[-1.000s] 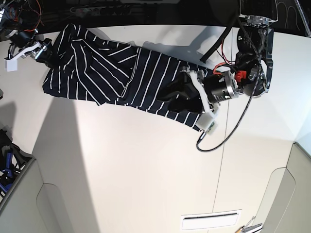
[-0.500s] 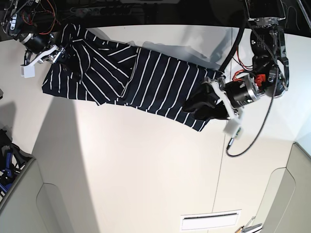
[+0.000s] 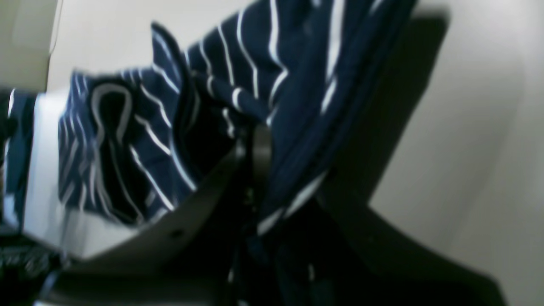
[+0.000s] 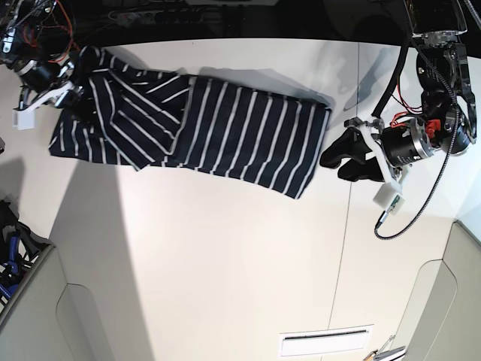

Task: Fold the T-shirt properly
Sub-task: 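Grasp the folded strip's end with the right gripper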

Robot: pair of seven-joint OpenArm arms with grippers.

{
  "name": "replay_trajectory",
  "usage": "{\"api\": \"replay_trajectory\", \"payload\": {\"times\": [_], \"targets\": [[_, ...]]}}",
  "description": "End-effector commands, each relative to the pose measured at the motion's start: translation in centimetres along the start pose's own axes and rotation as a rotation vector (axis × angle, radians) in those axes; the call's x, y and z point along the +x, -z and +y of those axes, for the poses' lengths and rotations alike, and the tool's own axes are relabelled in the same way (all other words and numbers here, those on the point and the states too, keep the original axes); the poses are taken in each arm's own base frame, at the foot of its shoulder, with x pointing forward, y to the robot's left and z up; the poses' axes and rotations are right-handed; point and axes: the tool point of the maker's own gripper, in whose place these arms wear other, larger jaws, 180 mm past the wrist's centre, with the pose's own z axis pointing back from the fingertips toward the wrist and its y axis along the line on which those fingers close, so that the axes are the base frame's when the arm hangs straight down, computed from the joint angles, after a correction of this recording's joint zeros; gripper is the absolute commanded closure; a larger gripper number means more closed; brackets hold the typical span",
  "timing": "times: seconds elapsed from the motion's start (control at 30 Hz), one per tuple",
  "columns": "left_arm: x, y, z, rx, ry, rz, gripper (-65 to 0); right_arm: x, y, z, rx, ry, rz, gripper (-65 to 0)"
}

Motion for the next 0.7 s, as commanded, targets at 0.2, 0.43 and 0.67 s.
{"api": "replay_trajectory", "payload": {"times": [0.2,0.43,0.67], "targets": [[-0.4,-0.6,-0.4,-0.015,0.006,-0.010,-36.1,8.5,-3.1,-1.3,-0.061,-0.136,-0.164,0.0],[-2.2,-0.7,-1.0,-0.024,-0.040,-0.019,-36.1,13.7,-4.0,1.2,-0.050,-0.281,-0.234,0.0],[-3.8,-0.8,-1.4,-0.028,-0.070,-0.003,-36.1,14.1,-2.0,7.4,0.026,-0.452,-0.226,0.0]]}}
